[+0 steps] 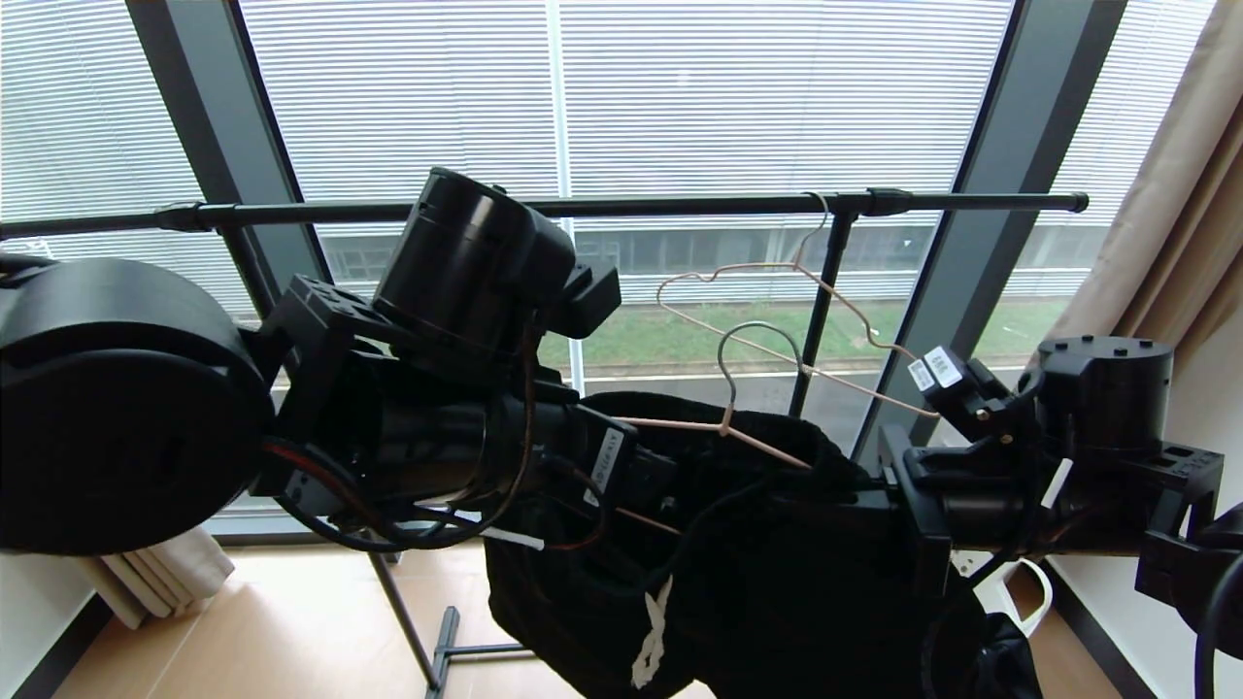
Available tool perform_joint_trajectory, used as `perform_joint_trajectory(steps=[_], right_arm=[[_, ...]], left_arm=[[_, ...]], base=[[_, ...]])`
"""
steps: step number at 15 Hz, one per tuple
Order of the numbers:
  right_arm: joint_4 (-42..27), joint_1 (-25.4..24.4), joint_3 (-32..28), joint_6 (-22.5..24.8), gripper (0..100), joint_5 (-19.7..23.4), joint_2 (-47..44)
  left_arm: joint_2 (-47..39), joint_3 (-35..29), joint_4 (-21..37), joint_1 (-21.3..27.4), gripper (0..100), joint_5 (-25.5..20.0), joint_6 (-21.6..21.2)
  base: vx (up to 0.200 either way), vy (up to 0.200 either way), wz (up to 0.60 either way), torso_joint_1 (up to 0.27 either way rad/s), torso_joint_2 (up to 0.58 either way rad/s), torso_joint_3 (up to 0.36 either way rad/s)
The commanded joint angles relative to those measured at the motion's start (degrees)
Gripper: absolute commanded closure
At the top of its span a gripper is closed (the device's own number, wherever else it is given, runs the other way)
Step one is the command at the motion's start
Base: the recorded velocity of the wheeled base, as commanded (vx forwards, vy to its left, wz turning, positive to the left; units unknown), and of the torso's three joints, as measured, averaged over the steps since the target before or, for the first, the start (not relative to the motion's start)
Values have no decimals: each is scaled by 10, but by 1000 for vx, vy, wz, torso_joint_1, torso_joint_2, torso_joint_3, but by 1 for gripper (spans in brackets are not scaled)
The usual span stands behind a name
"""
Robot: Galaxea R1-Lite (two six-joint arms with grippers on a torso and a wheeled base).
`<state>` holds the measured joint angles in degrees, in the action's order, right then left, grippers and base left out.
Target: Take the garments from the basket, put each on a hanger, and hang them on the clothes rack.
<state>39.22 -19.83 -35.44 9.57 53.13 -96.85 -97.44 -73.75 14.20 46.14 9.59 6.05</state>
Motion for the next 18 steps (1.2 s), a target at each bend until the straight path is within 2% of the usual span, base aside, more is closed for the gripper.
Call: perform_joint_trajectory(steps=[1,3,4,5,8,9,11,12,13,16,18], right_arm=[[0,16,-1,0,100,18,-11],[1,32,-1,3,100,50,-18],[1,37,-1,2,100,66,-21],[1,42,-1,4,100,80,-24],[1,49,0,4,100,108,-27],[1,53,0,4,100,117,-27],[1,57,0,4,100,146,-27],[1,58,1,4,100,147,-27],[1,59,2,4,100,147,-26],[1,59,2,4,100,147,-27],[1,59,2,4,100,147,-27]], left_arm=[[37,18,-1,-22,0,0,-2],[61,19,0,-51,0,-9,-12],[69,24,0,-69,0,-20,-38],[74,32,-1,-91,0,-52,-68],[94,68,-27,-159,0,-211,-169],[92,88,-52,-192,0,-272,-221],[75,121,-115,-264,0,-411,-372],[55,128,-131,-286,0,-456,-442],[40,128,-142,-294,0,-478,-477],[26,154,-169,-294,0,-496,-511],[18,194,-197,-300,0,-496,-579]], base=[[0,0,0,0,0,0],[0,0,0,0,0,0],[0,0,0,0,0,0],[0,0,0,0,0,0],[0,0,0,0,0,0],[0,0,0,0,0,0],[0,0,0,0,0,0],[0,0,0,0,0,0],[0,0,0,0,0,0],[0,0,0,0,0,0],[0,0,0,0,0,0]])
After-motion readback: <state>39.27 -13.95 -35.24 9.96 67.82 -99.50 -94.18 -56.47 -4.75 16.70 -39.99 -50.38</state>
